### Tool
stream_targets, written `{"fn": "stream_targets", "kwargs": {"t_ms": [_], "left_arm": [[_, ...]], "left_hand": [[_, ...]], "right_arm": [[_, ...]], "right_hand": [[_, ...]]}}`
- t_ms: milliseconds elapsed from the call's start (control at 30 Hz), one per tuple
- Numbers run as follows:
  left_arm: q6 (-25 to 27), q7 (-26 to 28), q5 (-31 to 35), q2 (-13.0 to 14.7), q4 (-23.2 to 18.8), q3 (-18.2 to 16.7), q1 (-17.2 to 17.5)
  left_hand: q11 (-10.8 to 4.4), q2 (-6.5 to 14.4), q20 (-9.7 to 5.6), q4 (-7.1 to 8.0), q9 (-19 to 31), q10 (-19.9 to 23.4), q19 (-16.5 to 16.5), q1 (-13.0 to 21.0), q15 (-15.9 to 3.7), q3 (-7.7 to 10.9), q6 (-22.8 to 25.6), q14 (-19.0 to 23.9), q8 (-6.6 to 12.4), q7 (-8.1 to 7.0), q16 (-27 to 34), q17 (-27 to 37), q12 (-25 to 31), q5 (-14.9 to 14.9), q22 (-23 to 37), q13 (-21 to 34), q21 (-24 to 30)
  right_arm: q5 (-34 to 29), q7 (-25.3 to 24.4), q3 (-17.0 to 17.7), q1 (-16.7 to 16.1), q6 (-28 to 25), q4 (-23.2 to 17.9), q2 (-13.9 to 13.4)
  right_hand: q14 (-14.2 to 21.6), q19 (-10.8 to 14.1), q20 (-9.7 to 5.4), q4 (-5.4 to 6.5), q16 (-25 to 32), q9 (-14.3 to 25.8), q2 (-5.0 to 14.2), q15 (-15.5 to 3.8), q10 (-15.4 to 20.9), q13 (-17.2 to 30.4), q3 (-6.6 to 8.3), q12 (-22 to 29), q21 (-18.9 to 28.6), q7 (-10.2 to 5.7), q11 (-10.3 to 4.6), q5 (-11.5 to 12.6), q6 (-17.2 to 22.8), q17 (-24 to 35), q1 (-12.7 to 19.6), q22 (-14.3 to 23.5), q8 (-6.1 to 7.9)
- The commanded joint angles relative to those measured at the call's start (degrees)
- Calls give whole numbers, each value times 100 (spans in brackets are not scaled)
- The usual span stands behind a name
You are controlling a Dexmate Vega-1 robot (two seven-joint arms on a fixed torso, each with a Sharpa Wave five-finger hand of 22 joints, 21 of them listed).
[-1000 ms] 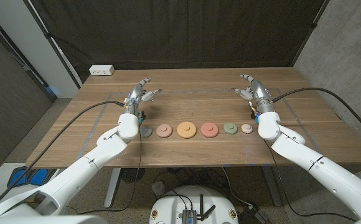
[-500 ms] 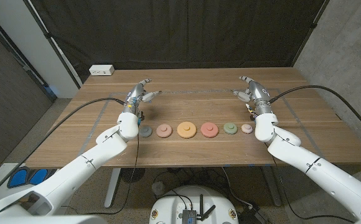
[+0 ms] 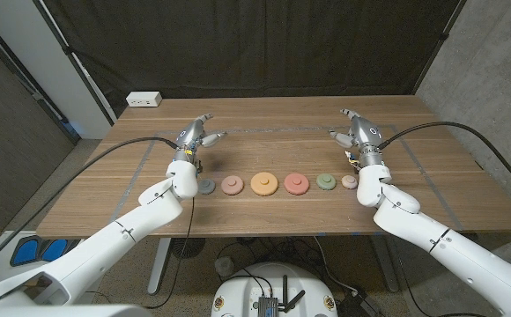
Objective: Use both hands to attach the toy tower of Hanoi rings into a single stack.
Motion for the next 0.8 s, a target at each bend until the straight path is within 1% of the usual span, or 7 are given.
{"fn": "stream_targets", "kwargs": {"t_ms": [33,200,267,333,500,667,800], "left_arm": [[348,-139,194,220,-346,-21,121],[538,-434,154,349,-516,-40,105],[577,-519,119,374,-547,-53,94],[623,-534,129,376,-561,-47,87],[866,-814,146,433,-641,40,-24],[1094,-1122,140,532,-787,111,-126],[1369,-1419,197,617,-907,227,-277]], "left_hand": [[29,35,-193,-5,26,6,-32,-35,-399,-15,9,2,-8,37,44,-2,-10,-2,9,27,39],[54,33,-176,-5,26,18,-58,-48,-395,-39,13,-20,-10,51,50,-14,-11,-8,0,28,40],[53,30,-167,-2,27,21,-64,-61,-393,-55,19,-20,-10,59,67,-8,-13,-12,-5,30,43],[66,32,-160,-2,27,38,-64,-64,-394,-63,27,-35,-8,63,62,-19,-8,-13,-8,30,48],[62,68,-157,-7,28,95,-70,-56,-405,-78,79,-68,6,83,63,-53,5,-11,-23,35,64],[54,143,-413,-49,35,308,229,17,-421,-112,207,205,31,102,298,5,64,-1,-77,62,228],[78,146,-442,-65,37,370,270,45,-425,-128,256,280,39,113,368,19,77,1,-101,71,261]], "right_arm": [[-365,604,-245,129,-551,-367,-151],[-374,1022,-256,178,-793,-621,-291],[-249,1097,-176,143,-777,-685,-305],[-179,1129,-134,124,-762,-712,-314],[7,1386,-30,94,-873,-908,-421],[57,1586,-47,129,-994,-996,-531],[132,1747,-70,187,-1021,-1017,-589]], "right_hand": [[-8,-36,19,-42,-6,-3,3,-344,11,26,5,24,30,32,-18,-29,-29,3,114,6,-7],[-53,-82,19,-56,-62,1,47,-344,-33,64,12,22,56,58,-10,-13,-15,-47,235,-17,2],[-65,-115,19,-53,-87,2,63,-345,-48,83,2,23,56,65,-1,-6,-20,-77,279,-50,0],[-57,-104,17,-53,-89,3,74,-346,-50,95,-3,27,85,151,32,1,49,-84,311,-44,28],[-41,-113,16,-56,-83,5,99,-346,-39,116,-3,37,100,168,49,19,40,-79,370,-70,23],[-1,-126,18,-57,-65,9,133,-346,110,175,-17,104,160,155,-3,56,100,-68,469,-81,47],[0,-164,24,-38,-71,10,150,-344,126,214,-40,111,181,113,-17,73,160,-61,484,-102,68]]}}
